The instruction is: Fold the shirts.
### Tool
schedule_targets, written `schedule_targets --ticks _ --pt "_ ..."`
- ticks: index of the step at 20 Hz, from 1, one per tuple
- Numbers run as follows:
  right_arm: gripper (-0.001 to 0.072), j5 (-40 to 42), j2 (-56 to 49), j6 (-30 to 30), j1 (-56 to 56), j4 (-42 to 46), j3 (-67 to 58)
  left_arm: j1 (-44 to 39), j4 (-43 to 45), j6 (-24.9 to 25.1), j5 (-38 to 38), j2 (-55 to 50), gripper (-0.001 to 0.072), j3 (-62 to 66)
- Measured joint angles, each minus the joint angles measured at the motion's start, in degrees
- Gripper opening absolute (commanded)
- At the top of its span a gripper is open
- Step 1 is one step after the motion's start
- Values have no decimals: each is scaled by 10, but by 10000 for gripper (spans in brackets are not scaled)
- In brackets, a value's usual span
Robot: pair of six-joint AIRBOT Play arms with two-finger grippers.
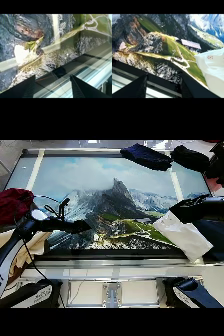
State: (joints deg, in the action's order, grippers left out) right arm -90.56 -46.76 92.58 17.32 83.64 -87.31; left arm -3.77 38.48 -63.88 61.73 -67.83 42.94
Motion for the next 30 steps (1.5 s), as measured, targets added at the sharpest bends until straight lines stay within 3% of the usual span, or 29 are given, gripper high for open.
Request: schedule_targets --ticks 10,15,19,24,30 --pt "440 0 0 -5 0 0 0 0 0 0 0 0 460 0" --pt "440 6 0 -118 0 12 0 0 0 0 0 0 462 0" --pt "440 19 0 -158 0 16 0 16 0 0 -14 0 461 0" --pt "440 70 0 -172 0 0 0 103 0 -7 -27 0 460 1" --pt "440 88 0 -176 0 -29 0 278 0 -30 7 2 456 15"
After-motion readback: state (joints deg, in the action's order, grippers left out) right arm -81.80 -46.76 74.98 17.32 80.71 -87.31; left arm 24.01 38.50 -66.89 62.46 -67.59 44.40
